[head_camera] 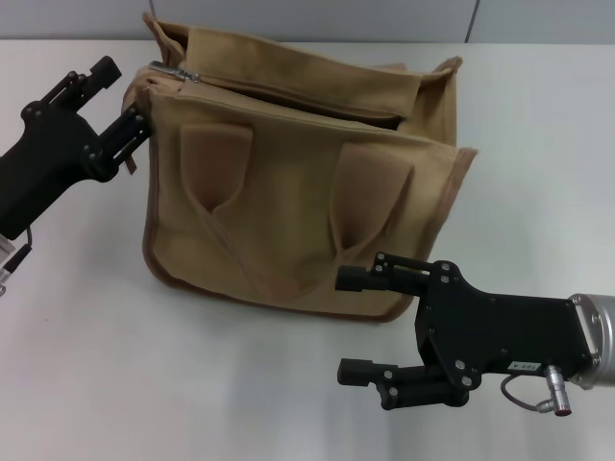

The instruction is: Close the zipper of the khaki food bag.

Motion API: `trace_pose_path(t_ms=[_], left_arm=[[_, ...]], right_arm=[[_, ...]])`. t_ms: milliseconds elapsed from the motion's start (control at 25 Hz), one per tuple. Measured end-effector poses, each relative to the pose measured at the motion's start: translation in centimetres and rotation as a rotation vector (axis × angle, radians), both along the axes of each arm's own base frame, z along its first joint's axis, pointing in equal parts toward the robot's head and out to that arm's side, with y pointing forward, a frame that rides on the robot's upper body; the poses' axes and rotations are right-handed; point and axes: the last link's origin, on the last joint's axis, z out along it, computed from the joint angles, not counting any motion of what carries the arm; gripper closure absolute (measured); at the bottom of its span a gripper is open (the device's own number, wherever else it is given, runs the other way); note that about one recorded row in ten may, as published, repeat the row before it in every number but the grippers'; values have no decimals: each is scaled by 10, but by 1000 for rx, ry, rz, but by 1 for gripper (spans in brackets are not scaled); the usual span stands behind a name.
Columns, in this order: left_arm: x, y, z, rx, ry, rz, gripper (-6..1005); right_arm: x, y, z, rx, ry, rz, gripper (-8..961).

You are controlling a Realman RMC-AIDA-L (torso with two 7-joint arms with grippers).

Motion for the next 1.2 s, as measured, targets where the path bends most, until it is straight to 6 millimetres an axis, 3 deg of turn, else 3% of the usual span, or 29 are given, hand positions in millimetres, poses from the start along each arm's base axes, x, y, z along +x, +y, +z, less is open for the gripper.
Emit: trace_pose_path(t_ms=[200, 400, 560, 840, 960, 1200], left_arm=[[-2, -3, 1, 18, -38, 24, 386], [-2, -3, -2, 12, -45, 30, 614], [0, -1, -1, 22, -59, 29, 696], [11, 2, -1, -11, -158, 5, 840], [15, 4, -1, -47, -197, -2, 985], [29, 5, -4, -68, -235, -62, 985]], right_arm=[[0, 1, 0, 4, 4, -3, 127], [0, 0, 1, 6, 11, -9, 127], [-1, -2, 3, 7, 34, -2, 128], [-6, -6, 23, 109, 214, -21, 128], [-9, 0, 34, 125, 290, -81, 128], [-21, 20, 37, 126, 324, -115, 127]])
